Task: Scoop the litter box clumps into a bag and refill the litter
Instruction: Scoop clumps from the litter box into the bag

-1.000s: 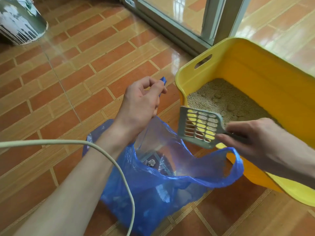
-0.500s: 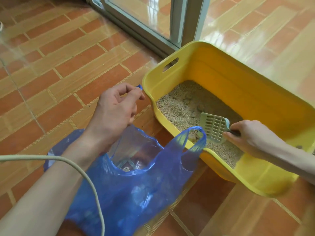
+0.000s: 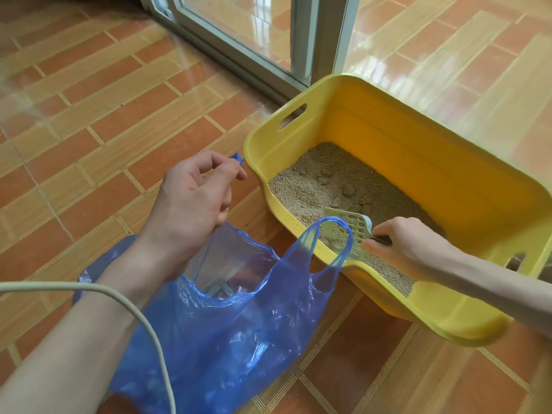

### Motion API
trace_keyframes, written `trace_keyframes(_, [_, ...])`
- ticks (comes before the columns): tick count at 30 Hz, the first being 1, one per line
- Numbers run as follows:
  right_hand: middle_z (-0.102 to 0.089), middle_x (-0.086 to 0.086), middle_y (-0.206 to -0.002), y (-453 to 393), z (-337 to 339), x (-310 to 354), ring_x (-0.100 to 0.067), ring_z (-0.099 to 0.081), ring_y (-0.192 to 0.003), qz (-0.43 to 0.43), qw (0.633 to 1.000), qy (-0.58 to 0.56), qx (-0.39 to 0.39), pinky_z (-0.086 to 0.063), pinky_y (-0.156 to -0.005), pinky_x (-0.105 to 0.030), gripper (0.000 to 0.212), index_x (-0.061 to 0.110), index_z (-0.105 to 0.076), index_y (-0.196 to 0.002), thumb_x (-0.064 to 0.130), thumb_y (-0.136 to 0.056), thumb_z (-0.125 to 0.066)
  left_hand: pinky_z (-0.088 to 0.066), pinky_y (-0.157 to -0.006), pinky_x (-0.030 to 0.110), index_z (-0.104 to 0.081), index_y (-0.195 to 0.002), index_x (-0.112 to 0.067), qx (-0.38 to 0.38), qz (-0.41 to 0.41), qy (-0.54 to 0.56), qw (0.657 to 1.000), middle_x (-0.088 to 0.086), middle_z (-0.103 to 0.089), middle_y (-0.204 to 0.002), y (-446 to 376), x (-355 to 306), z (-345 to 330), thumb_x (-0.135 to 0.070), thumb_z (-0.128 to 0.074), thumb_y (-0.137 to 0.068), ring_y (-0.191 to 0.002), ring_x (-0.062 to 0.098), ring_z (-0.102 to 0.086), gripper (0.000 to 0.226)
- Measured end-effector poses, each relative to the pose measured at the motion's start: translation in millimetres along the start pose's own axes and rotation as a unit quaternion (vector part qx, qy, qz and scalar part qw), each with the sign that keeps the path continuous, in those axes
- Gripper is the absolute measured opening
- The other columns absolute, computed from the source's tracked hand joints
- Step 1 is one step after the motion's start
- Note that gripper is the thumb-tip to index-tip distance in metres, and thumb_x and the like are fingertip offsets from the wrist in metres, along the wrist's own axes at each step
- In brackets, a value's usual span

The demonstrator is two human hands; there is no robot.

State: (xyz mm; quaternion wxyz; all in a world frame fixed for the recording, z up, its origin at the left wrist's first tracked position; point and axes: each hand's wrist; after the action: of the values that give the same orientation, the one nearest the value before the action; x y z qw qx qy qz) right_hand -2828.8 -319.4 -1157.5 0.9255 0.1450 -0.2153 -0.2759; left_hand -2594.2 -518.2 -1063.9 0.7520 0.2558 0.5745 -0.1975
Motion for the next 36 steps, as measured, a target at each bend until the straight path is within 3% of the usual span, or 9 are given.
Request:
trace_keyframes(3, [-0.044,0.007,-0.049,-4,-3,1,-0.010,-0.032,-0.041,-0.019,0.997,-0.078,0.015,-0.025,-0.041,-0.021,0.046,0.019,-0.052,-0.058,0.038,-0.098,-0.060,-0.024,-0.039,0.015,-0.061,-0.092,-0.006,0.001,-0.001,-0.001,1.000,-0.009,-0.032,-0.048,1,0,1,-0.016,-0.050,-0.105,-0.040,0.009,-0.023,0.020])
trace_keyframes(5, [-0.048,0.008,-0.046,-7,-6,2,-0.008,-0.035,-0.039,-0.039,0.988,-0.148,0.034,-0.028,-0.041,-0.020,0.042,0.018,-0.061,-0.062,0.040,-0.097,-0.061,-0.024,-0.039,0.015,-0.062,-0.092,-0.006,0.000,-0.001,-0.001,1.000,-0.007,-0.031,-0.049,1,0,2,-0.016,-0.050,-0.105,-0.041,0.009,-0.023,0.021])
trace_keyframes(9, [-0.052,-0.001,-0.056,-14,-13,4,-0.011,-0.038,-0.042,-0.096,0.933,-0.338,0.078,-0.032,-0.041,-0.022,0.034,0.008,-0.071,-0.079,0.035,-0.099,-0.063,-0.024,-0.039,0.015,-0.062,-0.093,-0.005,0.000,0.000,0.004,1.000,-0.007,-0.030,-0.050,3,0,3,-0.016,-0.049,-0.106,-0.041,0.009,-0.022,0.021])
trace_keyframes(17, [-0.040,-0.002,-0.062,-18,-12,4,-0.012,-0.026,-0.046,-0.117,0.863,-0.487,0.062,-0.022,-0.039,-0.020,0.039,-0.001,-0.070,-0.099,0.037,-0.100,-0.060,-0.024,-0.038,0.015,-0.061,-0.092,-0.005,-0.003,0.001,0.005,1.000,-0.008,-0.031,-0.049,5,0,5,-0.016,-0.050,-0.105,-0.040,0.008,-0.023,0.021])
trace_keyframes(30, [-0.046,-0.001,-0.061,-15,-10,15,-0.012,-0.028,-0.047,-0.069,0.862,-0.498,0.057,-0.023,-0.042,-0.023,0.034,0.012,-0.073,-0.084,0.040,-0.099,-0.062,-0.020,-0.039,0.017,-0.062,-0.092,-0.005,-0.003,0.000,0.011,1.000,-0.007,-0.029,-0.051,4,1,6,-0.017,-0.050,-0.105,-0.043,0.010,-0.020,0.021])
trace_keyframes(36, [-0.044,0.001,-0.058,-13,-2,12,-0.010,-0.028,-0.044,-0.096,0.860,-0.500,0.042,-0.022,-0.039,-0.021,0.038,-0.001,-0.072,-0.099,0.036,-0.100,-0.061,-0.019,-0.039,0.017,-0.062,-0.093,-0.006,-0.006,-0.001,0.011,1.000,-0.006,-0.028,-0.051,5,0,7,-0.018,-0.050,-0.105,-0.043,0.010,-0.019,0.021])
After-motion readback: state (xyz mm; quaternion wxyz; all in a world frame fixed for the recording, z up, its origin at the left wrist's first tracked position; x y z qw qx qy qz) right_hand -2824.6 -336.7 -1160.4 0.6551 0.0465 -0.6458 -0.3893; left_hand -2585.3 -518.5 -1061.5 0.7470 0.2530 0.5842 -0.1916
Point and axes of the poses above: each hand's wrist, its own y-axis away from the middle knuckle, its own z-axis out of the back of the hand, x = y × z
